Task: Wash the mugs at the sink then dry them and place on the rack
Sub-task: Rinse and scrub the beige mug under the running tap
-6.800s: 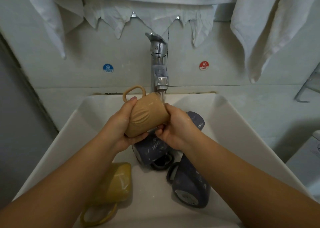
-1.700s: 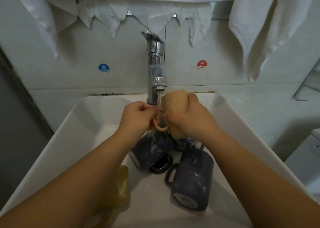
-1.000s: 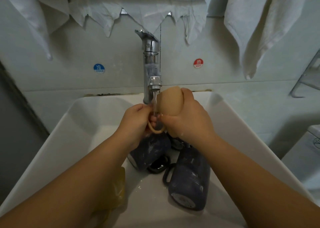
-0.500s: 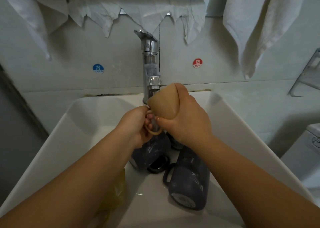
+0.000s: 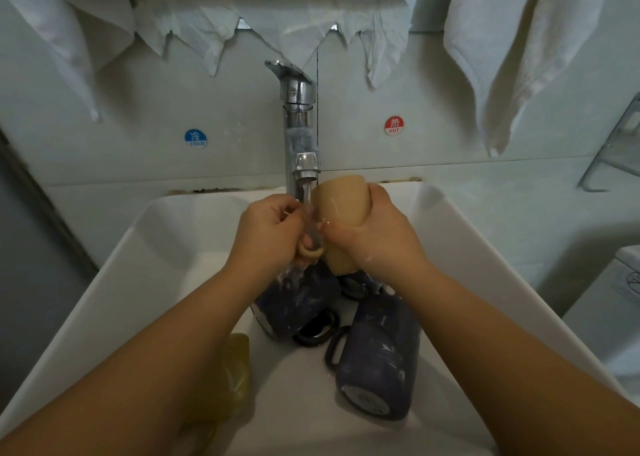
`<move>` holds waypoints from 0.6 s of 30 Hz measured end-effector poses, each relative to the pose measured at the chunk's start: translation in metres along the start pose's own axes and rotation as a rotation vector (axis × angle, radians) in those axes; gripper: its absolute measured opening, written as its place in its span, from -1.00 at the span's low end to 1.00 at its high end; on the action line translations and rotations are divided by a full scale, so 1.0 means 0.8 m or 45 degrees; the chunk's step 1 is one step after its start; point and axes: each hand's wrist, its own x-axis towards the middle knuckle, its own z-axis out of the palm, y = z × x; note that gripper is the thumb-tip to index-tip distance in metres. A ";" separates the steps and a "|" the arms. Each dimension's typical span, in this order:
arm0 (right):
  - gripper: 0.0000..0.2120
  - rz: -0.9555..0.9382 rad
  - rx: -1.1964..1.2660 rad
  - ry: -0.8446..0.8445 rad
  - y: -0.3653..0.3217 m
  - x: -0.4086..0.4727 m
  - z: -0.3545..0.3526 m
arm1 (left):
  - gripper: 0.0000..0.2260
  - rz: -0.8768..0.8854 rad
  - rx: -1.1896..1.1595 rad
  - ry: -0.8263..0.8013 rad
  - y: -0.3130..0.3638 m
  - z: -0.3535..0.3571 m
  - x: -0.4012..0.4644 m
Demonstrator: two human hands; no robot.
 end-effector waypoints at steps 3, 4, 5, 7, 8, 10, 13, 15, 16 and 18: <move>-0.18 0.013 -0.018 -0.036 -0.004 -0.003 0.001 | -0.73 -0.103 -0.069 0.082 0.000 0.004 0.001; -0.18 0.003 -0.050 -0.040 -0.005 -0.004 0.000 | -0.72 -0.202 -0.162 0.066 -0.001 0.005 0.002; -0.19 -0.019 -0.091 -0.039 -0.005 -0.006 -0.001 | -0.73 -0.317 -0.284 0.024 -0.001 0.006 0.002; -0.19 -0.064 -0.164 -0.017 -0.003 -0.007 -0.003 | -0.76 -0.488 -0.508 -0.080 0.001 0.007 0.000; -0.18 -0.081 -0.177 0.007 -0.002 -0.007 -0.004 | -0.80 -0.527 -0.590 -0.121 0.001 0.008 0.000; -0.15 -0.107 -0.162 0.063 0.000 -0.006 -0.004 | -0.83 -0.545 -0.696 -0.172 0.002 0.010 -0.004; -0.13 -0.141 -0.145 0.103 -0.001 -0.005 -0.005 | -0.79 -0.402 -0.539 -0.089 -0.001 0.014 -0.007; -0.14 -0.152 -0.137 0.109 -0.001 -0.005 -0.005 | -0.82 -0.226 -0.254 -0.005 -0.004 0.013 -0.007; -0.14 -0.141 -0.119 0.099 -0.001 -0.005 -0.004 | -0.84 -0.164 -0.167 0.018 -0.003 0.011 -0.008; -0.14 -0.092 -0.050 0.061 0.000 -0.004 -0.003 | -0.86 -0.038 -0.036 0.026 -0.004 0.007 -0.009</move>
